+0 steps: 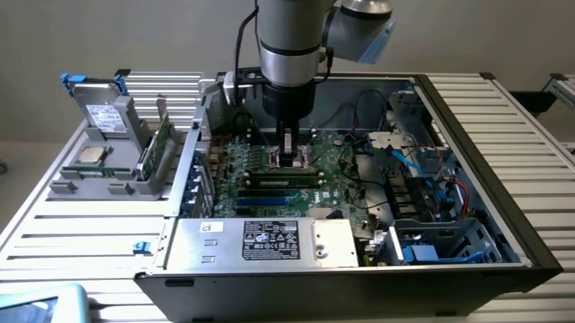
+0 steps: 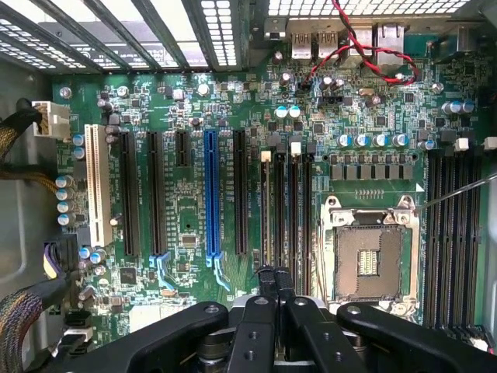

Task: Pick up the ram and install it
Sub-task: 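Press down the ram until it locks into place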

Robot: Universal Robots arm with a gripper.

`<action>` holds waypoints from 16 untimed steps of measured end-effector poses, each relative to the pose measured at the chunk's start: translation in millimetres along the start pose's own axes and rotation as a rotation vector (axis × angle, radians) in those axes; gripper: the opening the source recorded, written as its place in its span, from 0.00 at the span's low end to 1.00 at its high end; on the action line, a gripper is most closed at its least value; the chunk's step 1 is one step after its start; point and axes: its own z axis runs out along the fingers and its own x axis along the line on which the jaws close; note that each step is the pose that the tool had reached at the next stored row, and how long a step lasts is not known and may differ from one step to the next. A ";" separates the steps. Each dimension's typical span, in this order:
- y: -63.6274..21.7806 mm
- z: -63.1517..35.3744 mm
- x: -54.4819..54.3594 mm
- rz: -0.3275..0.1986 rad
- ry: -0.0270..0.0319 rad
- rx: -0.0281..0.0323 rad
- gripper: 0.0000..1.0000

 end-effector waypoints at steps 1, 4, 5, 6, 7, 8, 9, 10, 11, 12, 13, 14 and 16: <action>0.0 0.0 0.0 0.011 0.0001 0.0001 0.11; 0.0 0.2 0.1 0.061 0.0002 0.0007 0.11; -0.1 0.3 0.0 0.077 0.0002 0.0009 0.11; 0.0 0.3 0.0 0.093 0.0003 0.0010 0.11; 0.0 0.5 0.0 0.109 0.0003 0.0012 0.11; 0.0 0.6 0.0 0.124 0.0003 0.0014 0.11; 0.0 0.7 0.0 0.139 0.0002 0.0015 0.11; 0.0 0.8 0.0 0.154 0.0004 0.0017 0.11; 0.0 0.9 0.0 0.169 0.0003 0.0019 0.11; 0.0 1.0 0.0 0.184 0.0004 0.0021 0.11; 0.0 1.1 0.0 0.202 0.0004 0.0023 0.11; 0.0 1.2 0.0 0.218 0.0005 0.0024 0.11; 0.0 1.5 0.0 0.251 0.0004 0.0028 0.11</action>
